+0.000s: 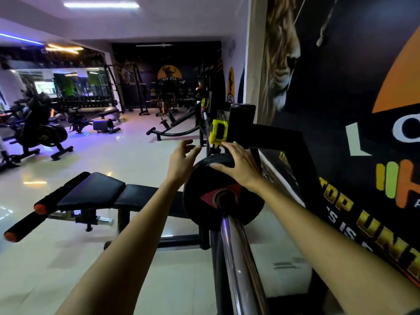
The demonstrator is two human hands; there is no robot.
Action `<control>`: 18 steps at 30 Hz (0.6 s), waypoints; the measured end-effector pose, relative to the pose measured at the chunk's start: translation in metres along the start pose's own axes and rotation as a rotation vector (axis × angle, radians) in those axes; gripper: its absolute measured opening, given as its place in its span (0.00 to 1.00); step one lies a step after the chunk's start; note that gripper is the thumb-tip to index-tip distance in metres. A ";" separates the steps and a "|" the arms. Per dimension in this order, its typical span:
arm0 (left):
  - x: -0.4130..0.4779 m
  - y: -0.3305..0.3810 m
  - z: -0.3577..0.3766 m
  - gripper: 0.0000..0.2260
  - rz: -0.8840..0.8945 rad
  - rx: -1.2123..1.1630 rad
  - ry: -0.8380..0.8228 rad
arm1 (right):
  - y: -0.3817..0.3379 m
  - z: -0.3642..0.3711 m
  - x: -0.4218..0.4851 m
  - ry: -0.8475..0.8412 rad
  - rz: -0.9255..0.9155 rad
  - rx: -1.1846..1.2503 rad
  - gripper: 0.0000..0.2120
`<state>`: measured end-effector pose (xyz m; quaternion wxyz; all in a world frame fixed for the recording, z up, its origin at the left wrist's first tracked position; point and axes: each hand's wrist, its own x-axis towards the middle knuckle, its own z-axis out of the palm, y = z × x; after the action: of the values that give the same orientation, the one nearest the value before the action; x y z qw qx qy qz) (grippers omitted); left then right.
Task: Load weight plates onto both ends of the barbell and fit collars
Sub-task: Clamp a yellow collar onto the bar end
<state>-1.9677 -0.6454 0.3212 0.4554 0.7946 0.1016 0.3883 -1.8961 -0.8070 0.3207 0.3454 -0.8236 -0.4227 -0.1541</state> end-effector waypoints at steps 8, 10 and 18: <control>0.091 -0.027 0.047 0.14 -0.151 -0.205 -0.278 | 0.012 -0.009 0.021 -0.214 0.205 0.248 0.22; 0.105 -0.033 0.058 0.15 -0.226 -0.311 -0.347 | 0.011 -0.010 0.021 -0.229 0.238 0.254 0.21; 0.129 -0.045 0.077 0.11 -0.281 -0.522 -0.296 | 0.006 -0.007 0.013 -0.124 0.377 0.274 0.14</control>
<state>-1.8172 -0.6030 0.3307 0.7026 0.6771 0.0401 0.2150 -1.8836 -0.8065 0.3296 0.4499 -0.8413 -0.2988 0.0225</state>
